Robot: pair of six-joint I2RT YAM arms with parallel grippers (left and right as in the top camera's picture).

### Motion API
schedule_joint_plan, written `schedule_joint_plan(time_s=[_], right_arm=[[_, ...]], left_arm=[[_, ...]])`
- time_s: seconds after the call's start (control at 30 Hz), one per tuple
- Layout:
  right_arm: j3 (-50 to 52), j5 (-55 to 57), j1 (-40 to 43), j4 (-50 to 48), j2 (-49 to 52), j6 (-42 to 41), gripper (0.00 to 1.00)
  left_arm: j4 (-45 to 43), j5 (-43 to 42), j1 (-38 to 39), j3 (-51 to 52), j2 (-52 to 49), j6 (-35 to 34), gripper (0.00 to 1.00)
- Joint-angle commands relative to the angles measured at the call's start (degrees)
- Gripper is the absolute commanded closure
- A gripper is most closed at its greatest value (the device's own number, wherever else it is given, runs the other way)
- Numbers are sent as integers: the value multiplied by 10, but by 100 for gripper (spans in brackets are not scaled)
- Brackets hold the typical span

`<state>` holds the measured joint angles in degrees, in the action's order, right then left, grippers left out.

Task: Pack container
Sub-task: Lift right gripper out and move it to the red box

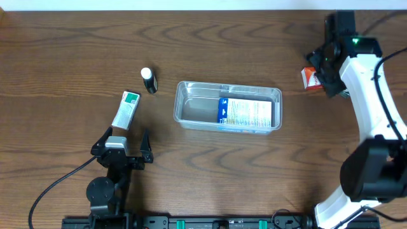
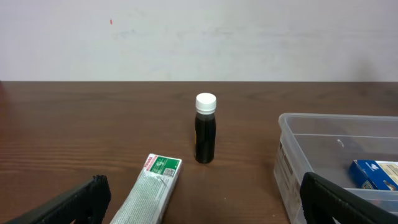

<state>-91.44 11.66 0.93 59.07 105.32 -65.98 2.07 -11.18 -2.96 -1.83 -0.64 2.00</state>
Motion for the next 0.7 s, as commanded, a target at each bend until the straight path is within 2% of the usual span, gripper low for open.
schedule_joint_plan(time_s=[0.0, 0.2, 0.27, 0.43, 0.67], right_arm=[[45, 18, 13, -43, 9, -157, 12], [119, 31, 17, -198, 15, -159, 12], [132, 40, 17, -227, 20, -159, 8], [135, 42, 19, -266, 58, -158, 2], [135, 23, 30, -277, 98, -158, 1]], left_arm=[[9, 0, -3, 16, 0, 10, 2], [8, 0, -3, 16, 0, 10, 2], [8, 0, -3, 16, 0, 10, 2], [8, 0, -3, 16, 0, 10, 2], [8, 0, -3, 16, 0, 10, 2]])
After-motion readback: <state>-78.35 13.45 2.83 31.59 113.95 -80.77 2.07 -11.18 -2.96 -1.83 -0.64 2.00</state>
